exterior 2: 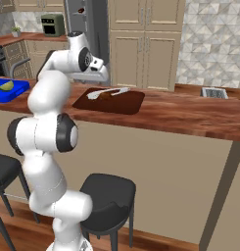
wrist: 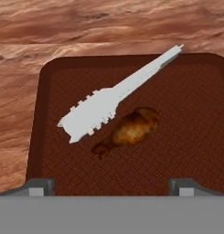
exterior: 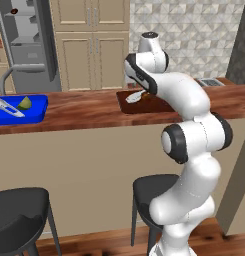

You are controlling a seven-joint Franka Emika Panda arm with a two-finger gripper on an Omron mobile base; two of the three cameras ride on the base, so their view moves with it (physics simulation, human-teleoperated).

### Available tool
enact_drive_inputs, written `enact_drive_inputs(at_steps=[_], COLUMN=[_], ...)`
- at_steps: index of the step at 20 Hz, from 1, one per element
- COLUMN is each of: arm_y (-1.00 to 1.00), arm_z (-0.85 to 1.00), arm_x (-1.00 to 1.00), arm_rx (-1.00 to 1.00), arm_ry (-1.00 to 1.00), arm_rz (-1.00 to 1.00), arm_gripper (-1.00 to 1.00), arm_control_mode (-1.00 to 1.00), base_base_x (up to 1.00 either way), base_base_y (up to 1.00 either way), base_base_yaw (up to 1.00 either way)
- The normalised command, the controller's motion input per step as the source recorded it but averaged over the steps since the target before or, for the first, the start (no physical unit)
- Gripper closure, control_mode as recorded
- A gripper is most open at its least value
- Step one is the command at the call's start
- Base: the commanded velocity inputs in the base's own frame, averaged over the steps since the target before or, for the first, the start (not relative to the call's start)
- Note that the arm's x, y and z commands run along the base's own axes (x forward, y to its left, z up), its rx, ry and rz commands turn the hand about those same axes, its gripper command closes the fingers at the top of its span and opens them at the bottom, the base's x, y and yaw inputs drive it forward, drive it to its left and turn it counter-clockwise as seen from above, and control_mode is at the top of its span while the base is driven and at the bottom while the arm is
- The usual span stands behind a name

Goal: Gather the squash and lemon wedge from the fridge and place them on a tray on the dining counter. Then gather the steak and chicken drumstick from the fridge and place them on the other tray.

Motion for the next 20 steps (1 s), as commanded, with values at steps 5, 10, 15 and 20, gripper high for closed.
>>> enact_drive_inputs(at_steps=[5,10,15,20], arm_y=[-0.09,-0.15,-0.19,-0.23], arm_z=[0.02,0.01,0.03,0.02], arm_x=[-1.0,-0.95,-0.74,-0.61], arm_rx=[0.0,0.0,0.0,0.0], arm_ry=[-0.11,-0.04,0.0,0.0], arm_rz=[-0.05,-0.07,-0.06,-0.05], arm_gripper=[-1.0,-1.0,-1.0,-1.0], arm_control_mode=[-1.0,-1.0,-1.0,-1.0], base_base_x=[0.0,0.0,0.0,0.0], base_base_y=[0.0,0.0,0.0,0.0], base_base_yaw=[0.0,0.0,0.0,0.0])
